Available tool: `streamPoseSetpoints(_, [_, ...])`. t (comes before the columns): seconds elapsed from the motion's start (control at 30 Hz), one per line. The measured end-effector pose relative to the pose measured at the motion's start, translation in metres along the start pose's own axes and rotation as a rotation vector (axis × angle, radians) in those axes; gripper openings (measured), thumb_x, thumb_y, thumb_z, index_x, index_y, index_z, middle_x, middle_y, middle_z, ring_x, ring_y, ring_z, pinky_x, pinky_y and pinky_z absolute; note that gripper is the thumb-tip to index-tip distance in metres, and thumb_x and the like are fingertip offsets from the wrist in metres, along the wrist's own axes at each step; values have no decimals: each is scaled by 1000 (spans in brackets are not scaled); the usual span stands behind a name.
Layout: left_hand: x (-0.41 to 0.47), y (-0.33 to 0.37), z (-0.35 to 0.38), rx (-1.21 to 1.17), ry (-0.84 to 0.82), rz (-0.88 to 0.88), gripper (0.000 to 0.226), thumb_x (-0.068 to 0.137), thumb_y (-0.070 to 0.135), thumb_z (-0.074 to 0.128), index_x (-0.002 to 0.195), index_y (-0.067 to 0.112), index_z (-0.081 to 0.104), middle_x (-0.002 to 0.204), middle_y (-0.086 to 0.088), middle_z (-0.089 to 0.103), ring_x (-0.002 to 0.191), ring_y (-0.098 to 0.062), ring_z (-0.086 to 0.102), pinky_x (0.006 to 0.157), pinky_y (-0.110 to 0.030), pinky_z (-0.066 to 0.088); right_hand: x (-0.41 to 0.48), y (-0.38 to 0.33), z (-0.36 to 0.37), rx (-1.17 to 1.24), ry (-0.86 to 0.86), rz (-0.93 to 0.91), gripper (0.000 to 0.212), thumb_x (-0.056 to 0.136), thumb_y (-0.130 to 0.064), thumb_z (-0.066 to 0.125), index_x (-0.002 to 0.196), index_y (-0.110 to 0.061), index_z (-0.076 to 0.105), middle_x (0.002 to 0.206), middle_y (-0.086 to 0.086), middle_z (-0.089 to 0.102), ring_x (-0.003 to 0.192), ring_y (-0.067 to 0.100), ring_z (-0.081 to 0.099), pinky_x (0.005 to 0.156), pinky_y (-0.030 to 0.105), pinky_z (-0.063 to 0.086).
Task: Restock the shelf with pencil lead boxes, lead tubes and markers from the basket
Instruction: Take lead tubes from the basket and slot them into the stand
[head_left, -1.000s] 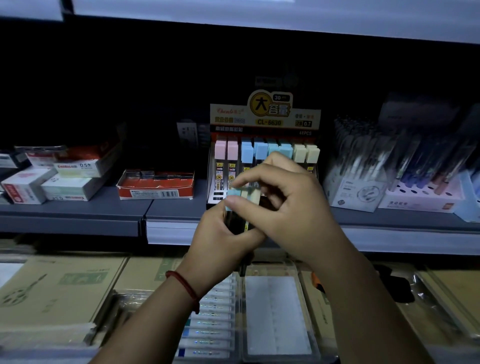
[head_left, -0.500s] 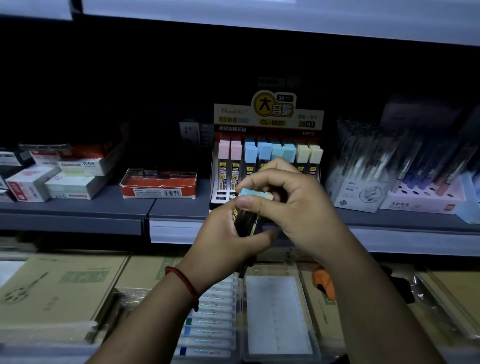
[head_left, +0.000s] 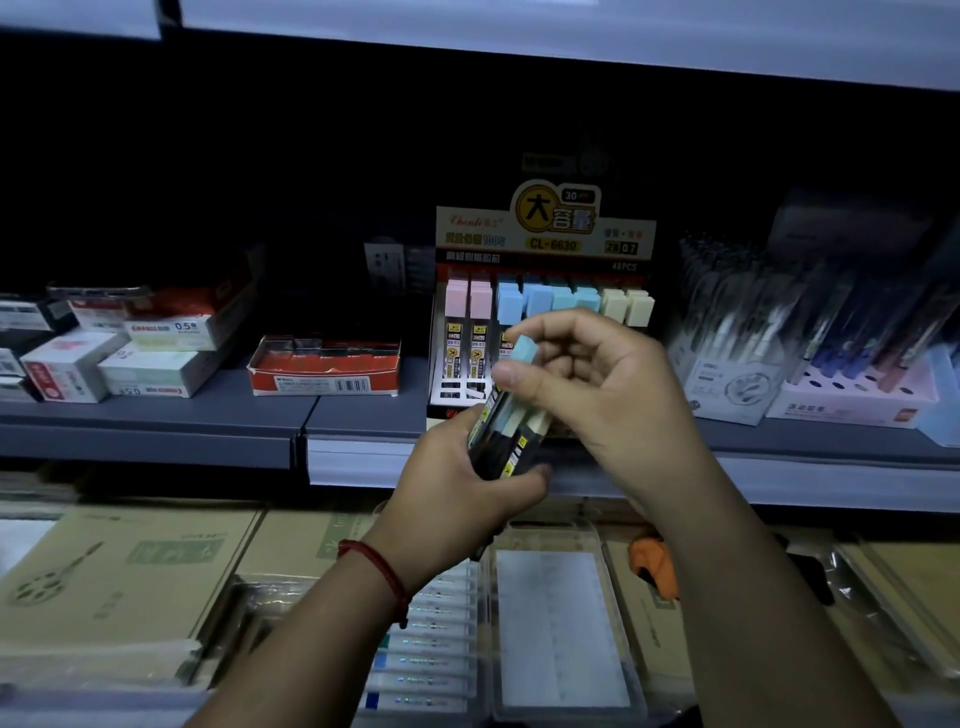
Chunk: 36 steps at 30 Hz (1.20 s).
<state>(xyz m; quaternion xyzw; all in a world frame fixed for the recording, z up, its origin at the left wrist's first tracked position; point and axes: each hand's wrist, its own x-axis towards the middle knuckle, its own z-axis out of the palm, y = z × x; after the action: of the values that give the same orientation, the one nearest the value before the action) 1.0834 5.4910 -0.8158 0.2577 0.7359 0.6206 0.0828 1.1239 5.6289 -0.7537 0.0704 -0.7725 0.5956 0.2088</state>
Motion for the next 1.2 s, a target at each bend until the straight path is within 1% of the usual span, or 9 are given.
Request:
streamPoseSetpoints(0.1, [0,-1,1,51,26,16,23,81,19,81,95,20,63,66,-11,66,46,-17,56,42,-32,47,0,2,0,-64,7,46,19,78,-18,85,94,-17,75,66,-6,63,60,11,48,57,27,50])
streamPoseSetpoints(0.2, [0,1,0,10,21,-3,25,81,17,81,95,18,60,61,-13,60,44,-25,54,40,-35,47,-1,0,-1,11,57,22,9,81,-13,82,89,-12,77,71,10,67,62,16,56,61,25,52])
streamPoseSetpoints(0.27, [0,1,-1,-32,19,-23,26,82,16,81,98,18,60,58,-7,56,44,-24,51,40,-35,45,0,-2,-6,74,129,-4,7,83,-10,78,90,-7,76,70,0,71,64,7,63,62,20,51])
streamPoseSetpoints(0.33, [-1,-1,0,-50,21,-33,25,84,14,79,101,19,61,56,-2,57,44,-23,49,41,-32,45,1,-3,-12,68,193,-32,6,87,-12,75,90,-7,75,66,-9,67,61,2,59,59,18,47])
streamPoseSetpoints(0.5, [1,-7,2,-63,51,-32,17,82,5,69,95,14,62,56,-5,52,48,-23,44,44,-38,43,1,2,-18,195,236,2,11,95,-11,67,103,-8,74,72,6,69,68,21,62,62,31,51])
streamPoseSetpoints(0.73, [1,-11,2,-22,62,15,13,84,1,68,94,8,62,58,-4,52,50,-20,43,49,-35,43,4,3,-34,290,317,-38,11,103,-13,54,107,-6,62,78,1,68,73,25,70,59,28,52])
streamPoseSetpoints(0.9, [0,-10,2,-27,55,12,13,86,3,69,96,8,63,63,-7,56,53,-21,47,50,-37,46,4,9,-51,118,508,-133,13,107,-16,45,112,-15,58,77,-1,61,66,17,63,56,27,51])
streamPoseSetpoints(1.03, [-1,-6,3,-43,45,-2,14,87,5,69,98,10,63,61,-5,58,51,-24,49,48,-37,48,4,18,-49,-42,460,-132,16,107,-16,45,108,-25,57,76,-4,62,67,22,63,61,34,56])
streamPoseSetpoints(1.2, [-2,-4,4,-39,43,-14,14,88,6,69,99,12,63,62,-6,59,51,-27,50,47,-39,49,5,28,-46,-186,379,-142,12,108,-19,44,109,-21,56,78,5,62,72,25,66,70,49,58])
